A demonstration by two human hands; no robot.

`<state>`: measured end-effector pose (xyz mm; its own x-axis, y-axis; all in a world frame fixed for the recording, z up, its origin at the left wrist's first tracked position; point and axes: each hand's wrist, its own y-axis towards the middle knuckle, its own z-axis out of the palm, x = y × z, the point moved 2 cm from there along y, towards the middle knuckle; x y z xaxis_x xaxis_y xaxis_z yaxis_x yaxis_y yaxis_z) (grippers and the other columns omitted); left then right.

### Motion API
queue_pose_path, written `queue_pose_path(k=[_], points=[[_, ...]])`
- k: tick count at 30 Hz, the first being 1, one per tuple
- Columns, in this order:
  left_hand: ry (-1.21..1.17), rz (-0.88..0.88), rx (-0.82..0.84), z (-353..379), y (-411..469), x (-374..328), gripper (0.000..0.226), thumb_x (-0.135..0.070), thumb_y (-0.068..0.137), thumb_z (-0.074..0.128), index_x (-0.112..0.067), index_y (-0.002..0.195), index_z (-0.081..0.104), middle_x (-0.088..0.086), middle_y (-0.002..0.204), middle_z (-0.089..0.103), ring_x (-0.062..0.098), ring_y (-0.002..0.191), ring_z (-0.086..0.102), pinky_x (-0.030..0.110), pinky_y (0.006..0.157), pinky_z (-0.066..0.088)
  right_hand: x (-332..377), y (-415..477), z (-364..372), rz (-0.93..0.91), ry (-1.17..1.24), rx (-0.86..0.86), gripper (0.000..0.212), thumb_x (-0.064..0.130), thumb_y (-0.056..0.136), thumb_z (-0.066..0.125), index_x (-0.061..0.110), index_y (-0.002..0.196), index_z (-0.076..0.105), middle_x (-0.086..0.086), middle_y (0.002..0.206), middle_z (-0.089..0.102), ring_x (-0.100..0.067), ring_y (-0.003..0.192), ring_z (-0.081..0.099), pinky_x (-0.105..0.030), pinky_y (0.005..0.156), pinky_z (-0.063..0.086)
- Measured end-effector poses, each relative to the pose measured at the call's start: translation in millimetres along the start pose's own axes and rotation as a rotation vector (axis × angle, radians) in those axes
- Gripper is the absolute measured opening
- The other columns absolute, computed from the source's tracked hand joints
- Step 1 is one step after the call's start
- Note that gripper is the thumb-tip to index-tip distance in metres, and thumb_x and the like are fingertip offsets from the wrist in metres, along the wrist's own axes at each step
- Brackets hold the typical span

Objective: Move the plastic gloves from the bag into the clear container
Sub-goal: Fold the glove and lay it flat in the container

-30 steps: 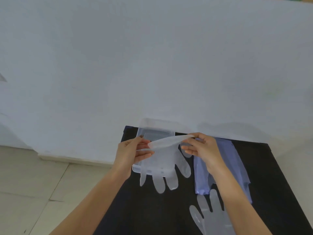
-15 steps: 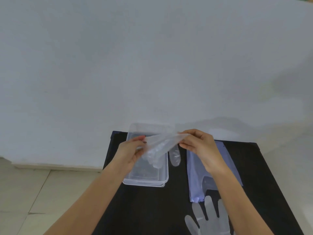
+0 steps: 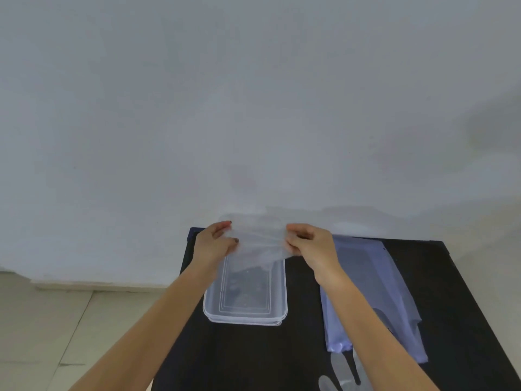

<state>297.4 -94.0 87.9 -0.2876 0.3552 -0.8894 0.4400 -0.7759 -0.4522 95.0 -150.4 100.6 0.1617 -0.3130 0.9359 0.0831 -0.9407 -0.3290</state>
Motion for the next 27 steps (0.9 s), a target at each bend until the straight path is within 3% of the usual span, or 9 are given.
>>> queue_pose_path(k=[3, 5, 8, 11, 14, 17, 20, 23, 27], points=[[0.102, 0.166, 0.034, 0.6, 5.5, -18.6, 0.057, 0.017, 0.077, 0.06, -0.012, 0.126, 0.057, 0.001, 0.121, 0.058, 0.019, 0.098, 0.064, 0.028, 0.087, 0.055, 16.6, 1.8, 4.8, -0.117, -0.044, 0.015, 0.04, 0.001, 0.086, 0.065, 0.015, 0.123, 0.065, 0.005, 0.117, 0.065, 0.0, 0.07, 0.07, -0.012, 0.066, 0.054], [0.15, 0.239, 0.033, -1.0, 6.0, -24.7, 0.06, 0.015, 0.075, 0.063, -0.017, 0.126, 0.059, -0.006, 0.118, 0.061, 0.009, 0.094, 0.065, 0.03, 0.09, 0.052, 19.1, -0.6, 7.1, -0.165, -0.049, 0.023, 0.045, 0.003, 0.086, 0.065, 0.022, 0.127, 0.062, 0.013, 0.12, 0.064, 0.0, 0.073, 0.071, -0.018, 0.076, 0.057], [0.281, 0.267, 0.01, -5.2, 7.3, -13.3, 0.058, 0.009, 0.078, 0.061, -0.026, 0.124, 0.059, -0.009, 0.106, 0.064, 0.007, 0.072, 0.061, 0.019, 0.073, 0.052, 2.9, -7.8, 11.8, -0.144, -0.083, 0.016, 0.05, 0.001, 0.087, 0.063, 0.024, 0.132, 0.057, 0.011, 0.099, 0.072, -0.005, 0.07, 0.07, -0.019, 0.079, 0.057], [0.431, 0.221, 0.023, -9.8, 8.7, 12.1, 0.057, 0.002, 0.082, 0.06, -0.032, 0.127, 0.056, -0.003, 0.072, 0.058, 0.012, 0.055, 0.049, 0.015, 0.055, 0.047, -24.7, -15.5, 16.0, -0.087, -0.188, 0.0, 0.056, 0.003, 0.086, 0.063, 0.023, 0.137, 0.052, 0.005, 0.074, 0.072, -0.009, 0.067, 0.07, -0.009, 0.066, 0.052], [0.572, 0.223, 0.042, -12.2, 7.6, 34.6, 0.059, 0.003, 0.086, 0.052, -0.03, 0.135, 0.048, -0.001, 0.055, 0.044, 0.01, 0.049, 0.04, 0.009, 0.043, 0.04, -48.6, -20.2, 20.0, -0.019, -0.289, 0.005, 0.061, 0.005, 0.085, 0.063, 0.024, 0.14, 0.047, -0.009, 0.082, 0.074, -0.014, 0.071, 0.07, -0.005, 0.059, 0.048], [0.663, 0.204, 0.053, -12.0, 3.1, 47.9, 0.06, 0.003, 0.087, 0.047, -0.024, 0.141, 0.043, 0.004, 0.072, 0.056, 0.012, 0.063, 0.053, 0.012, 0.07, 0.051, -64.2, -24.9, 25.5, 0.002, -0.345, 0.053, 0.065, 0.007, 0.083, 0.066, 0.024, 0.142, 0.044, -0.013, 0.106, 0.071, -0.009, 0.073, 0.068, -0.013, 0.073, 0.053], [0.692, 0.172, 0.07, -8.2, 0.3, 54.7, 0.054, 0.0, 0.09, 0.047, -0.019, 0.141, 0.041, 0.013, 0.119, 0.061, 0.026, 0.105, 0.059, 0.041, 0.106, 0.043, -66.0, -28.0, 29.6, -0.021, -0.356, 0.07, 0.059, 0.005, 0.082, 0.066, 0.025, 0.136, 0.05, -0.002, 0.103, 0.068, -0.009, 0.077, 0.066, -0.009, 0.07, 0.049], [0.744, 0.162, 0.084, -5.0, 0.6, 59.9, 0.05, -0.005, 0.093, 0.05, -0.018, 0.14, 0.042, 0.006, 0.138, 0.051, 0.028, 0.123, 0.05, 0.043, 0.109, 0.036, -67.8, -31.7, 35.3, -0.01, -0.37, 0.124, 0.05, 0.005, 0.083, 0.068, 0.029, 0.123, 0.051, 0.007, 0.107, 0.064, -0.014, 0.099, 0.064, -0.018, 0.084, 0.049], [0.824, 0.172, 0.139, -2.8, 4.4, 66.7, 0.048, -0.01, 0.091, 0.056, -0.018, 0.137, 0.044, 0.005, 0.136, 0.054, 0.026, 0.12, 0.054, 0.04, 0.106, 0.04, -80.2, -29.8, 43.1, -0.037, -0.482, 0.17, 0.047, 0.007, 0.083, 0.068, 0.02, 0.126, 0.053, 0.005, 0.115, 0.061, -0.011, 0.105, 0.058, -0.023, 0.095, 0.049]])
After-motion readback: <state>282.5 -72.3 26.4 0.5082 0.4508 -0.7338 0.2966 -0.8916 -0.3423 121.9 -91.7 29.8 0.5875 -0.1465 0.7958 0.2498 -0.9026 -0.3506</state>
